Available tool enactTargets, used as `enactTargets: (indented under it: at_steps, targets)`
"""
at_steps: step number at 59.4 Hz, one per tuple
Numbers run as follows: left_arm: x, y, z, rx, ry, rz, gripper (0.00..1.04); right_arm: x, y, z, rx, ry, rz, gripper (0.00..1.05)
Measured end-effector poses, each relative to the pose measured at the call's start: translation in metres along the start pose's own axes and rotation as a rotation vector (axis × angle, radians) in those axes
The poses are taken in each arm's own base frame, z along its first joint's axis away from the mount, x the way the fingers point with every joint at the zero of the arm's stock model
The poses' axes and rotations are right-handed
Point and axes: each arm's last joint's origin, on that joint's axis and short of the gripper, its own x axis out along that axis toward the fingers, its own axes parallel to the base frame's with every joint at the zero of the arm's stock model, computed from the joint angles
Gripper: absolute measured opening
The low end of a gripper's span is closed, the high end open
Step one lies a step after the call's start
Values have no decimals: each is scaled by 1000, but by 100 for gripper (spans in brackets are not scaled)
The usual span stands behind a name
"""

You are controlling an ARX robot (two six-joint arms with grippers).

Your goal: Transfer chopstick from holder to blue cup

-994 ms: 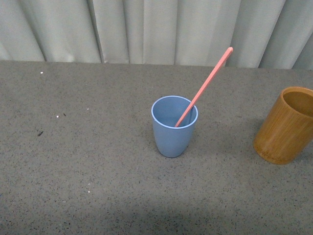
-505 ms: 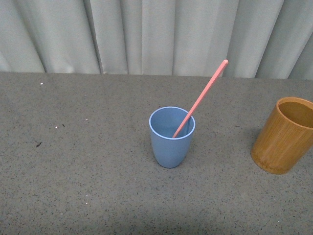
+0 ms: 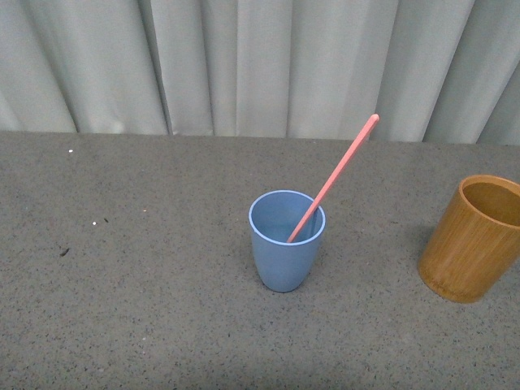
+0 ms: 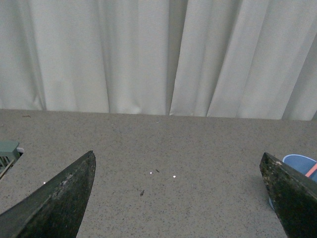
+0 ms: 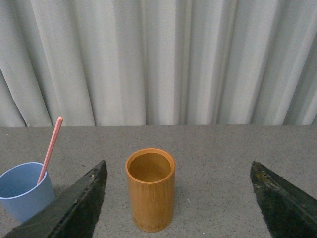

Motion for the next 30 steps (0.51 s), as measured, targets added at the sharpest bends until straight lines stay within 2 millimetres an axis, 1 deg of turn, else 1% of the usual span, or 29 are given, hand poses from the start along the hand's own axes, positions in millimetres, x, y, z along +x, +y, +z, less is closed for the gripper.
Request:
enactTargets:
  at_steps: [1,3,5,6,30]
  targets:
    - [0,0,0,0,0,0,98,0,0,0,0,0,0,88]
    - [0,0,0,0,0,0,98,0,0,0,0,0,0,95]
    - [0,0,0,0,0,0,98,0,0,0,1,0,0,97]
    - [0,0,0,0,0,0,98,0,0,0,0,0,0,95]
    - [0,0,0,0,0,0,98,0,0,0,0,0,0,95]
